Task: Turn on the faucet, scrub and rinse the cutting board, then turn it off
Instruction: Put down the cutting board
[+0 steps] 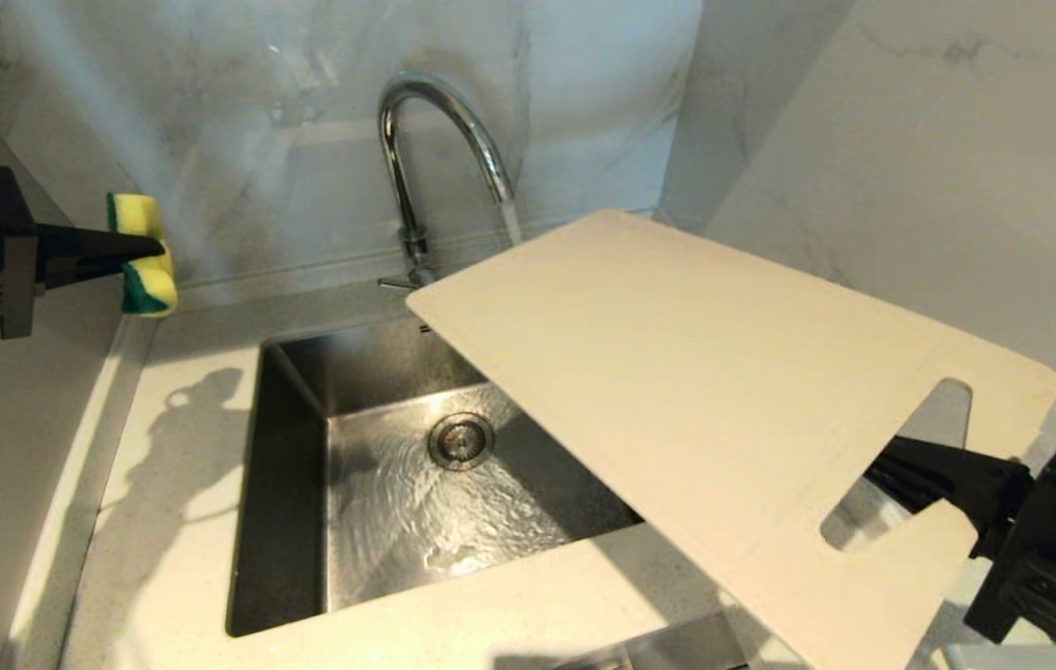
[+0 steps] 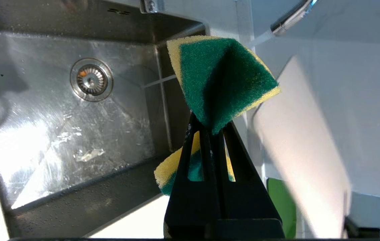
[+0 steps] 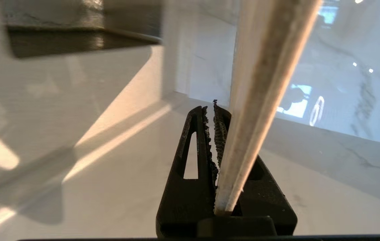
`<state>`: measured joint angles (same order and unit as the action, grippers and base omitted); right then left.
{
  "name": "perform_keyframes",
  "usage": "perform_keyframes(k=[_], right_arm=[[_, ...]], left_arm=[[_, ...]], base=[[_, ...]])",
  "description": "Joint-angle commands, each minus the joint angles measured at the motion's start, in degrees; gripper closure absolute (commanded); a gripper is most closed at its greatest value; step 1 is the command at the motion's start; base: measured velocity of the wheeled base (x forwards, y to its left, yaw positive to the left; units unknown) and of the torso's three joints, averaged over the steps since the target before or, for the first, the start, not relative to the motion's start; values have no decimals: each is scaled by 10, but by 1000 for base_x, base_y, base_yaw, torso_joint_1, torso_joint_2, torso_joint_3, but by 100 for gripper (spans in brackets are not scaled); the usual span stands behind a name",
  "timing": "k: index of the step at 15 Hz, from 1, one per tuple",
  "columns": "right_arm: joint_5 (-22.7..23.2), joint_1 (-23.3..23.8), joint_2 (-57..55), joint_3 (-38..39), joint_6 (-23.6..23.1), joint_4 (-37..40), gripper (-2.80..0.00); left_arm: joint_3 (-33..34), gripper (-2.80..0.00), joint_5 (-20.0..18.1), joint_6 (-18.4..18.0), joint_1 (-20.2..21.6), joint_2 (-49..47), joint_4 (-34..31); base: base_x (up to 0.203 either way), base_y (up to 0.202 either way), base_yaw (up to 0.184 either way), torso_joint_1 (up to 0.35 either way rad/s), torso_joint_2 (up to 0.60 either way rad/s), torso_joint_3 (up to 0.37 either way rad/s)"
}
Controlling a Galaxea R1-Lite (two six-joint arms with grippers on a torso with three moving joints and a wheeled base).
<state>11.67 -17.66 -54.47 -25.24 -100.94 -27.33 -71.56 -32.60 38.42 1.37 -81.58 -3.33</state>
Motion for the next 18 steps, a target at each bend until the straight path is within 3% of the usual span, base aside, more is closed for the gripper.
perform_keyframes(k=[1,11,18], right_arm=[[-11,0,43,47,-6,-3,0],[-191,0,104,173,-11,-3,0],[-237,0,53,193,-7,-5,0]], left_arm=[[4,0,-2,2,-4,-3,1],[22,0,-2,1,-3,-22,6],[23,0,-4,2,-3,-42,10]], base=[[0,0,0,0,0,0],[0,0,0,0,0,0],[0,0,0,0,0,0]])
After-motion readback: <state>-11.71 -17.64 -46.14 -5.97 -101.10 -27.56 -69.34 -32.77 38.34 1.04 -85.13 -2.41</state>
